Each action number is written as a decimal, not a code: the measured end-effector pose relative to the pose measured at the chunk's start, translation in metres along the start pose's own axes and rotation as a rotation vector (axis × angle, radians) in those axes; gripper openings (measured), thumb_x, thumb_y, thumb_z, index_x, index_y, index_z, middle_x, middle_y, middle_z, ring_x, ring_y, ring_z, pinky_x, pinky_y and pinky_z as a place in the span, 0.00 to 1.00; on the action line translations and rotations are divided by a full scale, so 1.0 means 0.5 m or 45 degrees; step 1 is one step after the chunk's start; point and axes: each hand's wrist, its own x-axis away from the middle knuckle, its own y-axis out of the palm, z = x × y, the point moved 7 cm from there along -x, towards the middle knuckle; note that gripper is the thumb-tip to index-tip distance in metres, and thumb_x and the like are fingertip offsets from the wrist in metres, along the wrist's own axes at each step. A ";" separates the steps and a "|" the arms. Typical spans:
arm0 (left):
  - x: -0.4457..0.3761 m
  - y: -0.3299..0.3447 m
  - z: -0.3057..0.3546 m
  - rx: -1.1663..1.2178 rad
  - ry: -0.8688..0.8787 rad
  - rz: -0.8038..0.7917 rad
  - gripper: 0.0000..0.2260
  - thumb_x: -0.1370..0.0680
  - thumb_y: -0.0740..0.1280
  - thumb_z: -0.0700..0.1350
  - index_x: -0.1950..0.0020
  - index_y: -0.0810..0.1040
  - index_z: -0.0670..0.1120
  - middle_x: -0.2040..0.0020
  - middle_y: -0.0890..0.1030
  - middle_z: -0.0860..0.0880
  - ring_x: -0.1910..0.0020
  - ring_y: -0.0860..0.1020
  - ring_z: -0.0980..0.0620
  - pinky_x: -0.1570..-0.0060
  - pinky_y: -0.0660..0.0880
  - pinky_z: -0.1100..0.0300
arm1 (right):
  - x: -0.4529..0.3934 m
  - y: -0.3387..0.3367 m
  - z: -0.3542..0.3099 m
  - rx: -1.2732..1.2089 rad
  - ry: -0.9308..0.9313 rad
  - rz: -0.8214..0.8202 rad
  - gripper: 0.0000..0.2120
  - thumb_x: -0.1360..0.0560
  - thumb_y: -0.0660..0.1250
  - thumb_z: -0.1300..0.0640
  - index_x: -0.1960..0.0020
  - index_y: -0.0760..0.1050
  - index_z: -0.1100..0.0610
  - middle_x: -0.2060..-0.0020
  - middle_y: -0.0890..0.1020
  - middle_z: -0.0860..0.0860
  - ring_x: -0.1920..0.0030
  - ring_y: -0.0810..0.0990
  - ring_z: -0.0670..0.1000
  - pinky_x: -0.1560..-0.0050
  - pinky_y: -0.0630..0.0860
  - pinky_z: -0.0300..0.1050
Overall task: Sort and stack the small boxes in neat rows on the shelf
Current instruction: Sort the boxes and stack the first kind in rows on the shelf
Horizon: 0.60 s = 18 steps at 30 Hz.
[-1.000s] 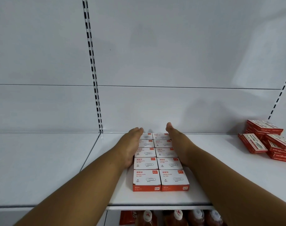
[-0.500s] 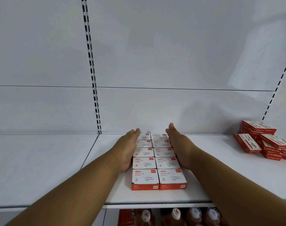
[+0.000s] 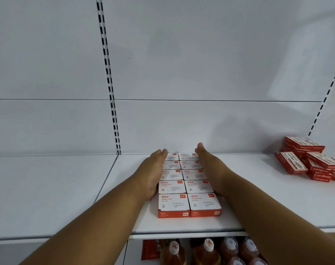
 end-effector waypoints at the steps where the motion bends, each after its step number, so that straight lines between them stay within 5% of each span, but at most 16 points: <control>1: 0.001 0.001 0.001 0.007 -0.003 -0.004 0.19 0.18 0.61 0.54 0.28 0.69 0.51 0.44 0.84 0.44 0.51 0.85 0.43 0.50 0.81 0.46 | 0.000 0.001 0.000 -0.020 -0.001 -0.003 0.27 0.21 0.46 0.32 0.31 0.68 0.45 0.60 0.75 0.40 0.62 0.77 0.42 0.68 0.69 0.36; 6: 0.003 0.003 0.001 0.011 -0.009 -0.007 0.18 0.18 0.61 0.54 0.30 0.72 0.50 0.46 0.84 0.43 0.51 0.85 0.42 0.50 0.82 0.45 | -0.002 0.006 0.003 -0.096 -0.016 -0.021 0.29 0.22 0.48 0.32 0.31 0.69 0.48 0.54 0.79 0.44 0.57 0.80 0.45 0.62 0.72 0.40; 10: 0.014 -0.002 0.004 0.027 -0.006 0.021 0.15 0.17 0.59 0.55 0.35 0.73 0.51 0.47 0.85 0.42 0.51 0.85 0.40 0.50 0.81 0.42 | 0.013 0.005 0.003 -0.211 -0.003 -0.059 0.27 0.22 0.49 0.32 0.31 0.68 0.45 0.54 0.78 0.41 0.63 0.79 0.43 0.65 0.73 0.37; 15: 0.039 -0.003 -0.004 0.019 -0.033 -0.022 0.20 0.17 0.57 0.57 0.32 0.74 0.47 0.47 0.85 0.42 0.52 0.85 0.42 0.65 0.81 0.54 | 0.032 0.013 0.009 -0.203 -0.004 -0.158 0.34 0.23 0.44 0.29 0.25 0.62 0.46 0.46 0.75 0.35 0.66 0.78 0.39 0.72 0.73 0.32; 18: 0.043 -0.002 -0.004 0.003 -0.008 -0.027 0.20 0.17 0.57 0.57 0.33 0.75 0.46 0.47 0.85 0.43 0.52 0.85 0.43 0.62 0.82 0.53 | 0.039 0.013 0.012 -0.199 -0.038 -0.106 0.33 0.24 0.45 0.29 0.28 0.65 0.45 0.44 0.75 0.38 0.60 0.78 0.40 0.64 0.72 0.32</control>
